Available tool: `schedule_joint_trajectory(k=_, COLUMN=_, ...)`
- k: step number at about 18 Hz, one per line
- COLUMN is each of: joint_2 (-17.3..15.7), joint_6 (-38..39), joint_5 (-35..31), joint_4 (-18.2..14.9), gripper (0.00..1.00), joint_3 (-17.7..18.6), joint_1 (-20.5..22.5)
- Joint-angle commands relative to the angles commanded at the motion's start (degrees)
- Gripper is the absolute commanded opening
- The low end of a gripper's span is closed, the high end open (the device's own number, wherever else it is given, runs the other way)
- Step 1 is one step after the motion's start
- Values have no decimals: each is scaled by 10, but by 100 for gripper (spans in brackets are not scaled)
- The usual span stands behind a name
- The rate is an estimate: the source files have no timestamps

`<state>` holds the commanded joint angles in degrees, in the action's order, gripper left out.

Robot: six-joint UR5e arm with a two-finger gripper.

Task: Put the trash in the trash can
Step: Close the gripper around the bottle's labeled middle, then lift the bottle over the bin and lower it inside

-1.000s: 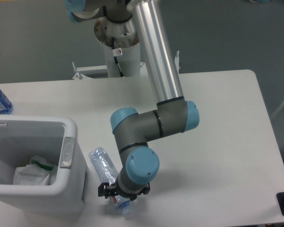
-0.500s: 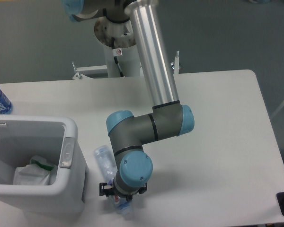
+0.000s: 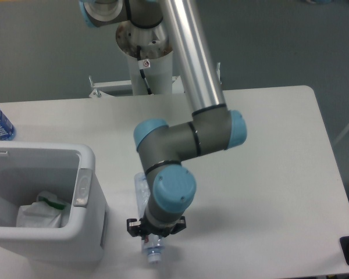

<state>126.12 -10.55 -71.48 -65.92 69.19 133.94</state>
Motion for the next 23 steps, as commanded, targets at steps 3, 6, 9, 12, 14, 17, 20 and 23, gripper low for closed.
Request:
schedule_joint_trajectory(k=3, joint_2=-14, joint_6=-6, joint_5=34, joint_4=5, gripper=27, joint_3=-34, joint_1=13)
schedule_joint_trajectory(k=6, joint_2=-39, joint_6=-4, joint_5=73, joint_4=66, gripper=27, joint_3=-34, joint_1=19)
schedule_joint_trajectory(k=9, joint_2=-69, joint_6=-4, joint_5=142, joint_4=112, gripper=27, joint_3=-34, joint_1=33)
schedule_joint_trajectory(k=12, joint_2=-99, joint_6=-2, joint_5=185, joint_4=131, gripper=28, joint_3=-39, joint_1=37)
schedule_joint_trajectory(k=14, joint_2=-118, joint_6=-3, joint_5=207, joint_4=133, gripper=28, joint_3=-41, joint_1=34)
schedule_joint_trajectory(k=17, joint_2=-137, joint_6=-1, joint_5=250, joint_4=165, gripper=28, joint_3=-46, joint_1=31)
schedule_joint_trajectory(k=20, joint_2=-151, joint_6=-2, joint_5=293, joint_4=191, gripper=28, joint_3=-47, joint_1=17)
schedule_joint_trajectory(k=23, joint_2=-153, joint_6=-2, joint_5=312, joint_4=200, gripper=29, joint_3=-52, joint_1=0)
